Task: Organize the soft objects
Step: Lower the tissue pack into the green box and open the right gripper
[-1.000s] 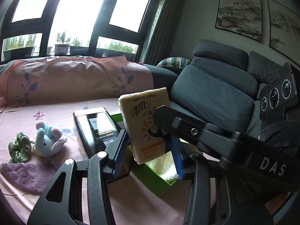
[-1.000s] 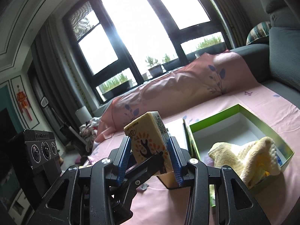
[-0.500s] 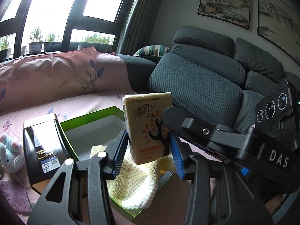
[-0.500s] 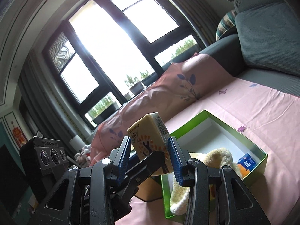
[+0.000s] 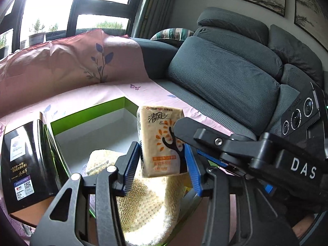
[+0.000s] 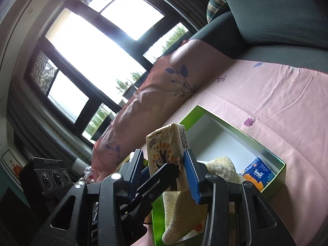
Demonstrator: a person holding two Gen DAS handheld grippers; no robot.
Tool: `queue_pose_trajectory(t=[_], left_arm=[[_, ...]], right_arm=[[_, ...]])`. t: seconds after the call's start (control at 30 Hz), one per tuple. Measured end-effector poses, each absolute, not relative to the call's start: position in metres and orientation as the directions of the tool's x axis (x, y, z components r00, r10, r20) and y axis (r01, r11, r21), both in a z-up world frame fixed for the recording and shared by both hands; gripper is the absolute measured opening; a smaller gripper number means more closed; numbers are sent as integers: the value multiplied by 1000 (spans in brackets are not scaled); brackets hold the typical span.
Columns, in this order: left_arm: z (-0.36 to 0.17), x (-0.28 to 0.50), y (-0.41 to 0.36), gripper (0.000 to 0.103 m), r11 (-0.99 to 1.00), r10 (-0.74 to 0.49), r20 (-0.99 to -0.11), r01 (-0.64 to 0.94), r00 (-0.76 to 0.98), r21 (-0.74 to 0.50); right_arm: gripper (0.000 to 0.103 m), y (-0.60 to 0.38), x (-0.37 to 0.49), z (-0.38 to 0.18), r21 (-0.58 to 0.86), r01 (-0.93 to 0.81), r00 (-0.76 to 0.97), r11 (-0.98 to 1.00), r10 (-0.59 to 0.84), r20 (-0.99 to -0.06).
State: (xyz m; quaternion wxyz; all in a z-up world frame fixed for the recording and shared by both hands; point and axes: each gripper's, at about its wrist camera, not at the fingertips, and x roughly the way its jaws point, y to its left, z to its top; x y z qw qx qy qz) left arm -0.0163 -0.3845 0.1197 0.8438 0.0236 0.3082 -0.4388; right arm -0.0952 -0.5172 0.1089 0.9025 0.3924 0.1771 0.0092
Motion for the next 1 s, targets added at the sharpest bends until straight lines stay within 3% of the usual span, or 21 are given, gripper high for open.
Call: queue_pose_trajectory(t=[0.3,0.5,0.57,0.73,1.0], left_arm=[[97,-13,-402,46,652,-651,-634,735,417,-186],[97,-15,-400,68,648,-649,-644,738,405,-189],[101,-19,-398,70,642,-657,-635,743,407,-188],[110,-30,-377,81,646,-680,-591,735,434,-205],[142,-49,-320,86,677,-694,-505,704,513,-216]], right_arm=[[44,-523,-79,90,669,288,875,685,97,-475],[44,-527,-84,89,676,293,874,677,97,-476],[44,-529,-87,90,681,295,878,670,91,-470],[71,-526,-97,98,676,284,893,680,69,-445],[89,-507,-111,120,653,228,925,722,48,-377]])
